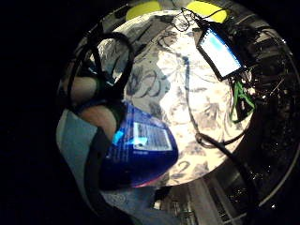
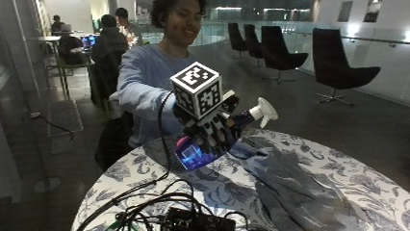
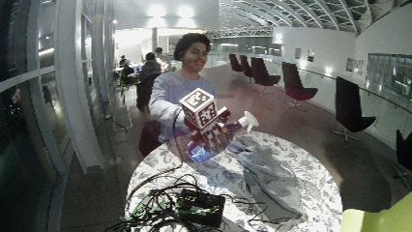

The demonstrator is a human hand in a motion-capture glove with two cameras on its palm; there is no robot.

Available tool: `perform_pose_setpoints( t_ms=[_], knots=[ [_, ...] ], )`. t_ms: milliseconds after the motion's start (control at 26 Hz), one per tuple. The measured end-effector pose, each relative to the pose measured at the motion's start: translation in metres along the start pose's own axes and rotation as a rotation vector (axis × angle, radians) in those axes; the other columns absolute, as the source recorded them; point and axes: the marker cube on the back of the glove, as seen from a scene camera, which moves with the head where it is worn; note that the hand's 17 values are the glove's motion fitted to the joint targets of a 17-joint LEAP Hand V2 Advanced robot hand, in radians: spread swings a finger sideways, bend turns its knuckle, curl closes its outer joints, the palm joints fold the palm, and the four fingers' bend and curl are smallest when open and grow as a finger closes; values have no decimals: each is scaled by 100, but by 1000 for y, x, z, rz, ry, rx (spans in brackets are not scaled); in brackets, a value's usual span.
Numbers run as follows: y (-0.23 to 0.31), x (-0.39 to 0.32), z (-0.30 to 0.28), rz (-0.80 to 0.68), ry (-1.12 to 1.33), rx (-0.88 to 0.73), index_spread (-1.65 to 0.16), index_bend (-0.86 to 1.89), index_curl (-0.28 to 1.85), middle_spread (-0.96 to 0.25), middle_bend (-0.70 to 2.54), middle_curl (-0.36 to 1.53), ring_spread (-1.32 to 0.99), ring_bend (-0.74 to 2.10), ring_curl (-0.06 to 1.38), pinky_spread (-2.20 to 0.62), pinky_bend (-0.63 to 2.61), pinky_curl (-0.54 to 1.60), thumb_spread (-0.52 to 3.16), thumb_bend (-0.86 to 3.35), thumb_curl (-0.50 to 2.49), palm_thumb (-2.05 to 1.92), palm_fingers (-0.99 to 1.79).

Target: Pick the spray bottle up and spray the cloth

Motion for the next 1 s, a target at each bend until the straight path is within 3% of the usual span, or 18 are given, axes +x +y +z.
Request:
perform_pose_setpoints(
  t_ms=[999],
  knots=[
    [-2,-14,0,55,170,-69,-29,6,14,-4,30,42,0,60,36,14,38,37,82,-2,57,96,99]
  ],
)
